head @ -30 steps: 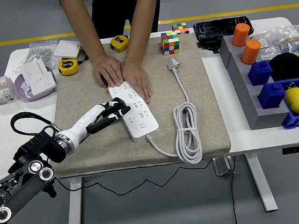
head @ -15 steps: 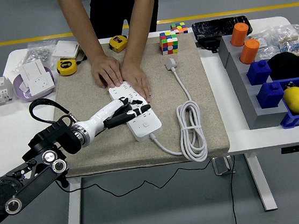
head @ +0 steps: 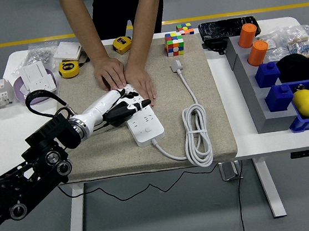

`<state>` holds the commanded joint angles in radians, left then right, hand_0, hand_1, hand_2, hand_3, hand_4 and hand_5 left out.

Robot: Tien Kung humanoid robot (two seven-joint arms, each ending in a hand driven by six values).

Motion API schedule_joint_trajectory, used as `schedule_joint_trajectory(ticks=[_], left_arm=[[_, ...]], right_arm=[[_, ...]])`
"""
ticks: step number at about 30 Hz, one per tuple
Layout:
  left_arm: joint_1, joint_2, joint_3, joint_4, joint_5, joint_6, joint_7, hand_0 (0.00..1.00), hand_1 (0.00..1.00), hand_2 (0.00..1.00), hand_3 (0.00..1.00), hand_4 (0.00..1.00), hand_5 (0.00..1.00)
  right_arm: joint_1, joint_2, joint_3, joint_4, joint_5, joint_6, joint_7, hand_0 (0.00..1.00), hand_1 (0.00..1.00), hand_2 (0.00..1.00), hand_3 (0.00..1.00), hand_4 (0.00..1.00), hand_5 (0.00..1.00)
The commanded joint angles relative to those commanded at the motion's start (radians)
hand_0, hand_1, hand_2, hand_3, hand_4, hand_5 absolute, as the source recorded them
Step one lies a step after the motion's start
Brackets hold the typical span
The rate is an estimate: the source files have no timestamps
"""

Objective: Pick up the plug,place it near the board,insert it into the board,press the button

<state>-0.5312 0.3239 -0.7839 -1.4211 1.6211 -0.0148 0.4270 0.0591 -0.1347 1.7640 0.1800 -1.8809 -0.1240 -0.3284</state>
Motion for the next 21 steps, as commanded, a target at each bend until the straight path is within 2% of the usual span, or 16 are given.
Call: schedule_joint_trajectory(ticks=[6, 10, 21], left_arm=[[-0.003, 0.015, 0.023, 0.007, 0.030, -0.022, 0.010, 0.998, 0.886, 0.813, 0.785, 0.998, 0.998], [-0.005, 0.011, 0.031, 0.013, 0.023, -0.028, 0.007, 0.974, 0.863, 0.797, 0.768, 0.998, 0.998], [-0.039, 0.002, 0.073, 0.033, 0.007, -0.039, 0.012, 0.988, 0.862, 0.794, 0.768, 0.998, 0.998]], right_arm=[[0.001, 0.000, 0.000, 0.000, 0.003, -0.001, 0.001, 0.967, 0.679, 0.607, 0.576, 0.998, 0.663], [0.002, 0.000, 0.001, 0.000, 0.002, -0.001, 0.001, 0.966, 0.677, 0.607, 0.577, 0.998, 0.665], [0.006, -0.003, -0.002, 0.000, 0.005, -0.002, 0.002, 0.964, 0.677, 0.607, 0.577, 0.998, 0.666]])
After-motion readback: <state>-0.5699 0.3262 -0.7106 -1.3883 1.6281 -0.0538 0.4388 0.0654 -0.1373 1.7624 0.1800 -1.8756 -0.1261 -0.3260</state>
